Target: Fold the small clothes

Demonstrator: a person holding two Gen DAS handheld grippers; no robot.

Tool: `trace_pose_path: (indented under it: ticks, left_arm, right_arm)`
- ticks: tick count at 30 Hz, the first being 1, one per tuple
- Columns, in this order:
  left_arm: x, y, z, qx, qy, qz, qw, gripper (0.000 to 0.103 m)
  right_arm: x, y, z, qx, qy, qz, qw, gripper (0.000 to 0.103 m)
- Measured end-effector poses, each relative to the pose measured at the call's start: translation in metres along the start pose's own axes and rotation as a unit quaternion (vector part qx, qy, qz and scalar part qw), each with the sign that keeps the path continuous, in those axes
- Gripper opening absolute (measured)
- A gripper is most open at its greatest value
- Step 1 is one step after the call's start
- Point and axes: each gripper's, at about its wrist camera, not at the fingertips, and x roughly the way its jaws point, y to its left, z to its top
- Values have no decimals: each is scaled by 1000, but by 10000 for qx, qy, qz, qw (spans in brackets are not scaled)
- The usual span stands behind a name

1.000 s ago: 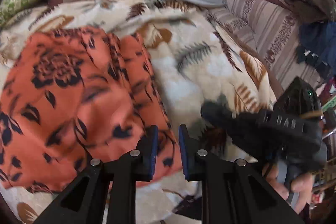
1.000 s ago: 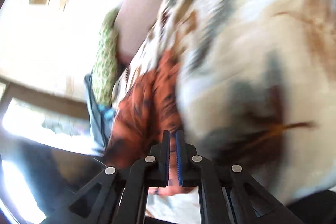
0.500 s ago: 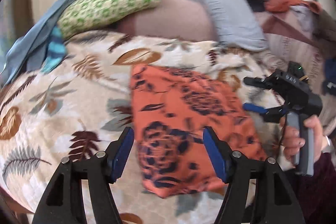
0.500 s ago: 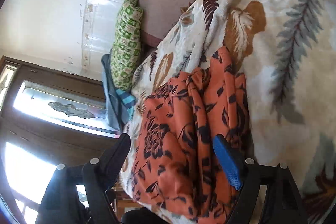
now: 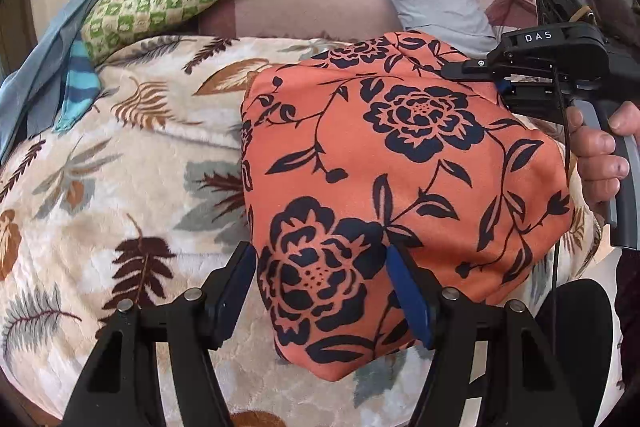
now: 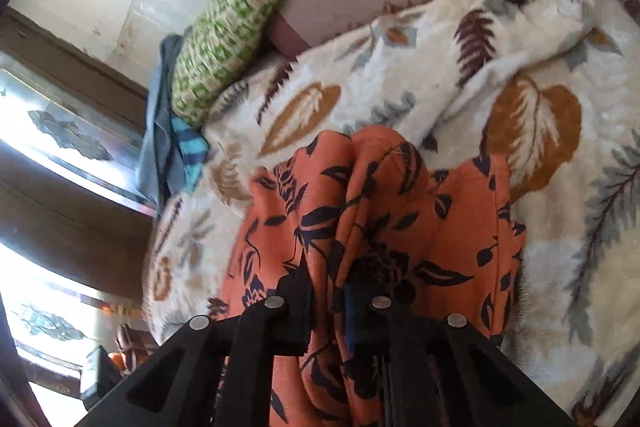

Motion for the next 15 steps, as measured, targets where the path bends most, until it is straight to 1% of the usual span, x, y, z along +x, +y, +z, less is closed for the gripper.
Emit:
trace_pose_path:
  ticks: [1,2,4,6,7,8,9,10,11,12,14,15]
  left_arm:
    - [4,-5,2,43,40,-6,10000,69]
    - [12,-9,4,55,158,-26,9999,69]
    - [32,-17,2,72,400,-38,9992,69]
    - [41,-32,-5,447,384,133,9982,70]
    - [42,-39,-8,688,349,268,9967,71]
    - [41,-42,-8,808,386,320,9955,71]
    - [38,-41,-6,811,438,272,9954,71]
    - [32,-37,-3,734,475,167,9960,71]
    - [24,-30,2,622,451,63,9970,71]
    - [16,-23,7,507,339,6,9981,71]
    - [-3,-12,19,336,-20,24,9994,72]
    - [-6,-7,25,278,-146,87,9995,72]
  right_arm:
    - [-7,-3,2,11,-64,-67,10000,12]
    - [-8,-8,3,49,-111,-194,9997,12]
    - [3,-30,1,216,-97,-597,9979,12]
    - [25,-61,-7,545,55,-981,9937,12]
    - [33,-82,-17,795,200,-1013,9915,12]
    - [40,-95,-24,985,216,-830,9914,14]
    - [37,-100,-29,1082,55,-633,9921,17]
    - [32,-99,-28,1108,-21,-575,9922,19]
    - [24,-94,-27,1096,-31,-639,9919,21]
    - [14,-87,-25,1036,-81,-769,9916,23]
    - [-14,-65,-25,622,-485,-895,9929,24]
    - [-29,-52,-29,319,-651,-789,9942,24]
